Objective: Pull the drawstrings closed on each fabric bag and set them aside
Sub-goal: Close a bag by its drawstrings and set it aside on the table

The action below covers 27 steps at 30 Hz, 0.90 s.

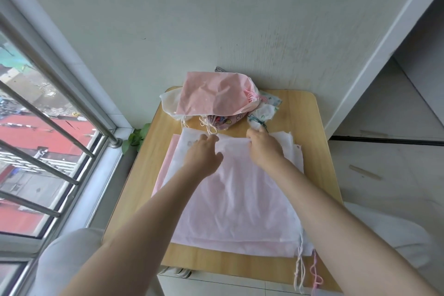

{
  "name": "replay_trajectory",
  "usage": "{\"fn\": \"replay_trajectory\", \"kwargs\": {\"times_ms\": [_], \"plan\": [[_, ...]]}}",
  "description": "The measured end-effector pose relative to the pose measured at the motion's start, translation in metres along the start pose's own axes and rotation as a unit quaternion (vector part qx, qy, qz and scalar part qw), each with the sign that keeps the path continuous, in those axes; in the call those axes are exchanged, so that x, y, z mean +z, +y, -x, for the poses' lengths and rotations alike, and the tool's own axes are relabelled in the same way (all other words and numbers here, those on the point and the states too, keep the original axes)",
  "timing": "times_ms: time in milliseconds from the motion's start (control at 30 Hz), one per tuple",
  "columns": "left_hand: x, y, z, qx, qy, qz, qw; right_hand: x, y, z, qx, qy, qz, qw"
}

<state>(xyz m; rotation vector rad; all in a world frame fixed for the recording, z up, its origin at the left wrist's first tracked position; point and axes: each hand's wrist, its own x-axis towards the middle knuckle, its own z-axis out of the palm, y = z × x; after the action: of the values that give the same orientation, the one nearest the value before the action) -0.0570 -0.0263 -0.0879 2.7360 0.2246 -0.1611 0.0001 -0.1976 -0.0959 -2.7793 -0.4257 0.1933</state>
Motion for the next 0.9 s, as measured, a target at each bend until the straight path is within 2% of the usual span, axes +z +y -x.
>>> {"fn": "replay_trajectory", "kwargs": {"times_ms": [67, 167, 233, 300, 367, 433, 533, 567, 633, 700, 767, 833, 867, 900], "plan": [[-0.004, 0.007, -0.003, 0.049, 0.022, -0.006, 0.999, -0.006, 0.003, 0.002, -0.066, -0.065, -0.025, 0.995], [-0.008, 0.023, -0.012, 0.102, -0.074, -0.095, 0.988, -0.020, 0.007, 0.007, -0.101, -0.150, -0.059, 0.982], [-0.007, 0.033, -0.017, 0.096, -0.129, -0.137, 0.977, -0.025, 0.011, 0.009, -0.118, -0.167, -0.059, 0.977], [-0.007, 0.039, -0.019, 0.085, -0.130, -0.155, 0.976, -0.026, 0.014, 0.009, -0.136, -0.164, -0.045, 0.976], [-0.009, 0.045, -0.020, 0.066, -0.131, -0.137, 0.980, -0.023, 0.019, 0.007, -0.146, -0.126, -0.051, 0.980], [-0.013, 0.048, -0.018, 0.032, -0.148, -0.106, 0.983, -0.020, 0.021, 0.005, -0.137, -0.039, -0.062, 0.988], [-0.021, 0.038, -0.013, -0.011, -0.191, -0.108, 0.976, -0.019, 0.019, 0.001, -0.041, 0.070, -0.034, 0.996], [-0.023, 0.032, -0.010, -0.031, -0.219, -0.086, 0.971, -0.019, 0.019, 0.000, 0.005, 0.076, -0.026, 0.997], [-0.027, 0.019, -0.004, -0.070, -0.277, -0.016, 0.958, -0.016, 0.016, -0.004, 0.078, 0.037, -0.036, 0.996], [-0.033, 0.005, 0.007, -0.091, -0.338, 0.028, 0.936, -0.010, 0.008, -0.009, 0.091, -0.022, -0.071, 0.993], [-0.034, -0.010, 0.015, -0.108, -0.377, 0.062, 0.918, -0.004, -0.005, -0.010, 0.054, -0.062, -0.087, 0.993], [-0.034, -0.023, 0.020, -0.131, -0.336, 0.150, 0.921, 0.001, -0.021, -0.006, 0.009, -0.076, -0.104, 0.992], [-0.035, -0.028, 0.021, -0.152, -0.282, 0.224, 0.920, 0.003, -0.029, -0.004, -0.015, -0.075, -0.116, 0.990], [-0.035, -0.033, 0.021, -0.181, -0.222, 0.314, 0.905, 0.004, -0.035, -0.001, -0.036, -0.072, -0.124, 0.989]]}}
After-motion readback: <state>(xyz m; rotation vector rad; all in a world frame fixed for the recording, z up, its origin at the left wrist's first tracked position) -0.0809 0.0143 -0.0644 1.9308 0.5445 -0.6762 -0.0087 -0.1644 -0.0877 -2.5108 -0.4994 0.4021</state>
